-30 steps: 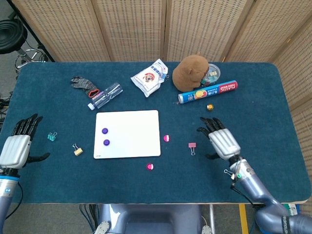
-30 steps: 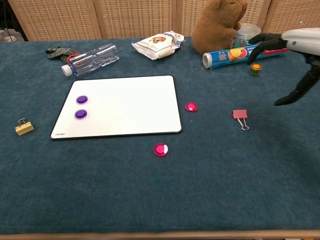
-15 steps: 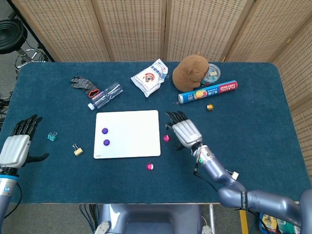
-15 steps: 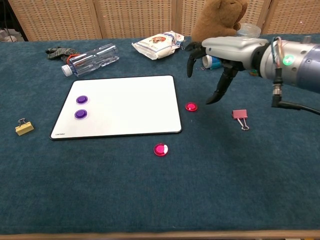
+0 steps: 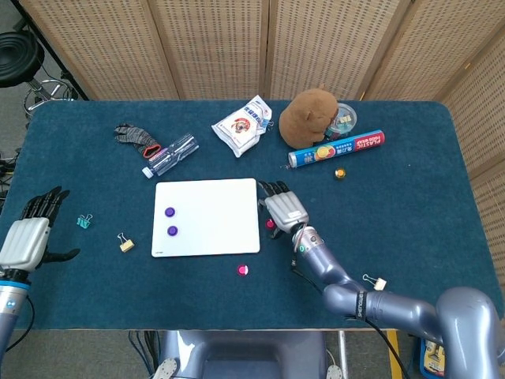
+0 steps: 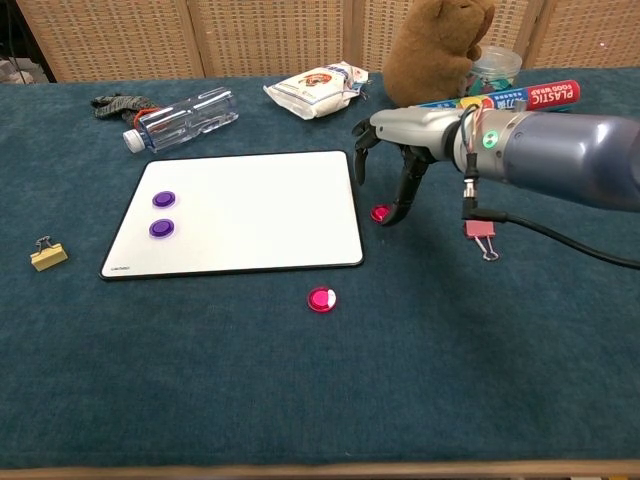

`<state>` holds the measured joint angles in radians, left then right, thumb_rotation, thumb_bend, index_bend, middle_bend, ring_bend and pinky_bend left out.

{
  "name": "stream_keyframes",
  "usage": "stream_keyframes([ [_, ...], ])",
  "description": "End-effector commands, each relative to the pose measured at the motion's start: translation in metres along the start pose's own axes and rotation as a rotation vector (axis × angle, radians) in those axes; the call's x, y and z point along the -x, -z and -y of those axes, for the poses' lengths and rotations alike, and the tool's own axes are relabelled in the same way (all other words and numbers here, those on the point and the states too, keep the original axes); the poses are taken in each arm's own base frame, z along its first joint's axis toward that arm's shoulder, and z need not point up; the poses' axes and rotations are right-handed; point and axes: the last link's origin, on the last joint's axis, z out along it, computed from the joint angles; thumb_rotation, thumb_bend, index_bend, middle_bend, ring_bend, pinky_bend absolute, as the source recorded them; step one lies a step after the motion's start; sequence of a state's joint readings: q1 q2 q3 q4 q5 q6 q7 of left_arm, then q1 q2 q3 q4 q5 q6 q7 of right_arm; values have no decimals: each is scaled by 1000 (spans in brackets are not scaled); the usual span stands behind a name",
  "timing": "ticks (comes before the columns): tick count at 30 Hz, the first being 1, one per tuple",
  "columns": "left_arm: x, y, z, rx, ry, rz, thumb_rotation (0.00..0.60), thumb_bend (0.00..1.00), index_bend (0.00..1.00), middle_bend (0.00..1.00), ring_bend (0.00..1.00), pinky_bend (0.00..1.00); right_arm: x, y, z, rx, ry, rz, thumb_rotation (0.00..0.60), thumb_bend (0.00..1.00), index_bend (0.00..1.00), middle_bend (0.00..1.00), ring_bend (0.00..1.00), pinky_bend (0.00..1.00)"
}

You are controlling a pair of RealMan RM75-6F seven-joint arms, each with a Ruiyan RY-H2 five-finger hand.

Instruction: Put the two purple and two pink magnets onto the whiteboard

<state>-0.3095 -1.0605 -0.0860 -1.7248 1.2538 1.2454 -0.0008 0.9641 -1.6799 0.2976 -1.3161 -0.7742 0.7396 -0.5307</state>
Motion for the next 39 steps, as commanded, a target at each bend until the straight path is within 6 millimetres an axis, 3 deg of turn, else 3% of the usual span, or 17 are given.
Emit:
stream_keyframes([
  [1,0,-1,1,-4,1,3,600,93,0,0,0,0,2,-3,0,8,6,11,600,0,394,0,0,0],
  [39,0,-1,2,-10,9,30,600,92,0,0,0,0,10,-15,-13,58,11,56,600,165,469,0,0,0],
])
